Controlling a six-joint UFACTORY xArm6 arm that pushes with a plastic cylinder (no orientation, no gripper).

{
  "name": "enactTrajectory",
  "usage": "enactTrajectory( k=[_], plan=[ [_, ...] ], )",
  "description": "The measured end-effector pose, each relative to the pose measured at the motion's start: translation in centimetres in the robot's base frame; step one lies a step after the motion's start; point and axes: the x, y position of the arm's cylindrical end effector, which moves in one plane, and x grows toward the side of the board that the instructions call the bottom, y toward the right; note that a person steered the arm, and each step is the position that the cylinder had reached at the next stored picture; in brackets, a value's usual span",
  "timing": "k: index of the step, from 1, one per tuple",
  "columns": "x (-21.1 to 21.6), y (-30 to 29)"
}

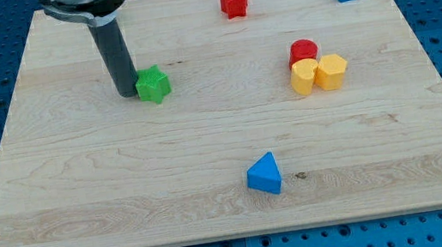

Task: Push the green star into the red circle towards the center of the board

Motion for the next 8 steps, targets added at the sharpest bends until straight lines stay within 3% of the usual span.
enactTrajectory(
  k=[5,8],
  plan=[
    [-1.9,7.4],
    [2.7,7.3]
  ],
)
